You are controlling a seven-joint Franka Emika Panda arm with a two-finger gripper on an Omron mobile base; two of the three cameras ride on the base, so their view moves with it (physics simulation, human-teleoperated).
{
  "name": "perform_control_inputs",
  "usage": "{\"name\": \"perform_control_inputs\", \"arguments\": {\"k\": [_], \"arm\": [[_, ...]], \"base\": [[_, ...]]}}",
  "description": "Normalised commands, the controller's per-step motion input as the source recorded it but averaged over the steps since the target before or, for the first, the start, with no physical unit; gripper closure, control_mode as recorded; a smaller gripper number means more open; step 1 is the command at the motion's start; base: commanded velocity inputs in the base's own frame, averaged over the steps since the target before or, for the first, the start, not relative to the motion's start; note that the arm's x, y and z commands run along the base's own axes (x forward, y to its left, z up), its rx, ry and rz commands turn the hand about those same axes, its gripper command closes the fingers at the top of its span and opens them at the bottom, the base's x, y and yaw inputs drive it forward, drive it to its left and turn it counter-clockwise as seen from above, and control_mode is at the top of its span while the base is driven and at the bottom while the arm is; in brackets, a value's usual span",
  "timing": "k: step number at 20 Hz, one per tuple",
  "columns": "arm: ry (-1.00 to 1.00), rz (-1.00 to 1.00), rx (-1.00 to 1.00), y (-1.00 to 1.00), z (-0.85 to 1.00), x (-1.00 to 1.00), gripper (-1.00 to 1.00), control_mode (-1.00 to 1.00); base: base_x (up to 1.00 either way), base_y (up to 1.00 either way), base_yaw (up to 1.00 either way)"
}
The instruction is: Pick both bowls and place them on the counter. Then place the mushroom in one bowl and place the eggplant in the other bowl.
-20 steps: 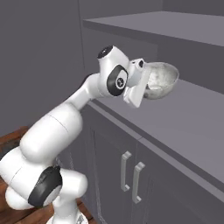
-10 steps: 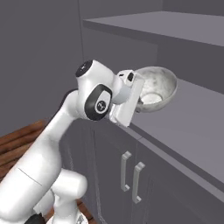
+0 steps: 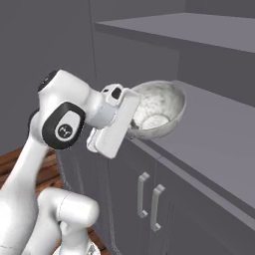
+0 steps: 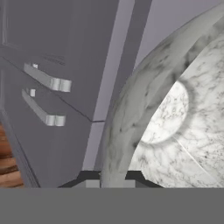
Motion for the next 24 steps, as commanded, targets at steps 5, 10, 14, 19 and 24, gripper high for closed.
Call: {"name": "perform_control_inputs", "arguments": {"k": [5, 10, 14, 19, 24], "arm": [[0.04, -0.04, 0.00, 0.68, 0.00, -0.97, 1.00, -1.00], [0.00, -0.01, -0.01, 0.75, -0.05, -0.69, 1.00, -1.00], [0.00, 0.00, -0.01, 0.21, 0.00, -0.12, 1.00, -1.00], [0.00, 0.00, 0.00, -0.01, -0.03, -0.09, 1.00, 1.00], [0.00, 0.00, 0.00, 0.00, 0.00, 0.00, 1.00, 1.00]], "base": [[0.00, 0.00, 0.00], [0.00, 0.00, 0.00], [0.00, 0.00, 0.00], [-0.35, -0.03, 0.01], [-0.91, 0.14, 0.11]]}}
